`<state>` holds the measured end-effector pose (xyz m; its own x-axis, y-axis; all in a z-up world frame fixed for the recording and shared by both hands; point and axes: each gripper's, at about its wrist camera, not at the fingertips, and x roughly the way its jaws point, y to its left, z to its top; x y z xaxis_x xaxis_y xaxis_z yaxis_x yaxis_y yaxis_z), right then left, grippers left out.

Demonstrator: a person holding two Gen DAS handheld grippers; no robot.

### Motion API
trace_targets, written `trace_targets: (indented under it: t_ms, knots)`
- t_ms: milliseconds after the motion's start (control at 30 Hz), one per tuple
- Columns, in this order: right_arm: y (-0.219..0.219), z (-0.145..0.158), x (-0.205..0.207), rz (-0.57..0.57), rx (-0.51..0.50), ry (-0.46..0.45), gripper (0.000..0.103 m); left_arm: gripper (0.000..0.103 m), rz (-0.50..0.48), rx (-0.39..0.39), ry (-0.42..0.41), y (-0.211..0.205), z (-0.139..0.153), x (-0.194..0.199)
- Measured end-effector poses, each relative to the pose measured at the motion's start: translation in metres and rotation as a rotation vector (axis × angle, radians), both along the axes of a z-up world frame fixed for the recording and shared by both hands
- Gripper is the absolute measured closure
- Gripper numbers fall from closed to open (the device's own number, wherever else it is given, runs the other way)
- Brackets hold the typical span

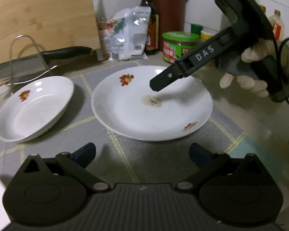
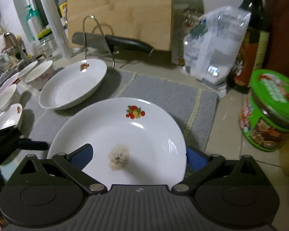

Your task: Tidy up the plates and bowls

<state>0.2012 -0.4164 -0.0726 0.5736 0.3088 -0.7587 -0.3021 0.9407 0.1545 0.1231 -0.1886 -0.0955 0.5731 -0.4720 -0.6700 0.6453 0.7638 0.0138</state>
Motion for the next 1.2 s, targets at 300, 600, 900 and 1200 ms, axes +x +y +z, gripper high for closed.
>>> trace_targets:
  t_ms: [300, 600, 900, 1200]
  knots:
    - [0.022, 0.03, -0.035, -0.075, -0.044, -0.079, 0.0, 0.0, 0.103, -0.043, -0.039, 0.034, 0.032, -0.03]
    - [0.075, 0.034, -0.065, -0.02, -0.013, -0.109, 0.0, 0.0, 0.189, -0.043, -0.066, 0.071, 0.047, -0.063]
    - [0.128, 0.024, -0.072, 0.094, 0.021, -0.062, 0.0, 0.0, 0.31, -0.006, -0.075, 0.111, 0.051, -0.096]
    - [0.186, 0.022, -0.084, 0.091, 0.034, -0.05, 0.0, 0.0, 0.289, 0.005, -0.066, 0.171, 0.049, -0.107]
